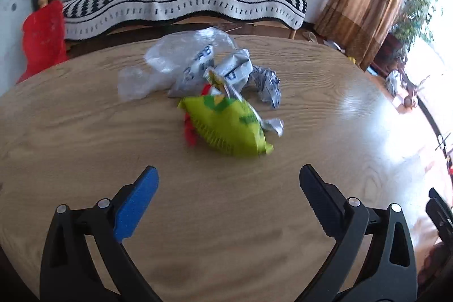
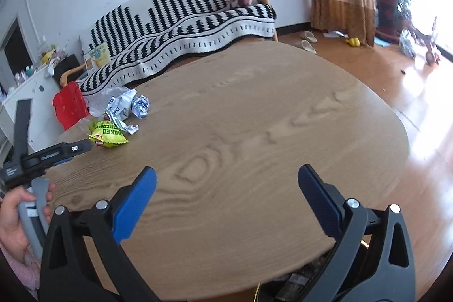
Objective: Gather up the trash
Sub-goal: 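Grasp the yellow popcorn bag with left gripper while right gripper grasps white wrapper strip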
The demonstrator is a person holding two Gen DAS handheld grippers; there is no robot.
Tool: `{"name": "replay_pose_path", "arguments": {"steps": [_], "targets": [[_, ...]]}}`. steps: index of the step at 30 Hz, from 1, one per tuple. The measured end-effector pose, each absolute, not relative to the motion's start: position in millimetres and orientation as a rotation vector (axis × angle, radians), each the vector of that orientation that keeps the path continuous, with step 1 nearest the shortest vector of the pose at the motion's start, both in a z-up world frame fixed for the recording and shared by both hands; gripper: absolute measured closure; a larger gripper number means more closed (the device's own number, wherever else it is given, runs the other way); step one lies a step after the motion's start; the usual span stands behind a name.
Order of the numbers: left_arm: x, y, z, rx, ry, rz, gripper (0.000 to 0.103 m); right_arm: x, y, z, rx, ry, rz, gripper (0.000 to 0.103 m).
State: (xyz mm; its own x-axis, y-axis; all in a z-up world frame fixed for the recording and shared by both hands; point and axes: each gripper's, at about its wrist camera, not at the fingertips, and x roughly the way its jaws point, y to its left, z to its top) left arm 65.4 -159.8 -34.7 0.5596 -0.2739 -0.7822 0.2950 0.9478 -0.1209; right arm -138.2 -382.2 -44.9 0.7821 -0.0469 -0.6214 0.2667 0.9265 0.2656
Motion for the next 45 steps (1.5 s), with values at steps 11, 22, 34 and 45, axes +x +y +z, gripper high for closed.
{"name": "replay_pose_path", "arguments": {"steps": [11, 22, 34, 45], "targets": [[97, -172, -49, -0.019, 0.957, -0.426, 0.039, -86, -365, -38, 0.320, 0.665, -0.112, 0.006], [83, -155, -33, -0.009, 0.918, -0.502, 0.056, -48, -344, -59, 0.295, 0.736, -0.061, 0.006], [81, -110, -37, 0.001, 0.962, -0.494, 0.056, 56, -263, -84, 0.089, 0.875, 0.132, 0.011], [77, -94, -32, 0.002, 0.957, -0.500, 0.056, 102, -224, -84, -0.043, 0.879, 0.214, 0.071]]}}
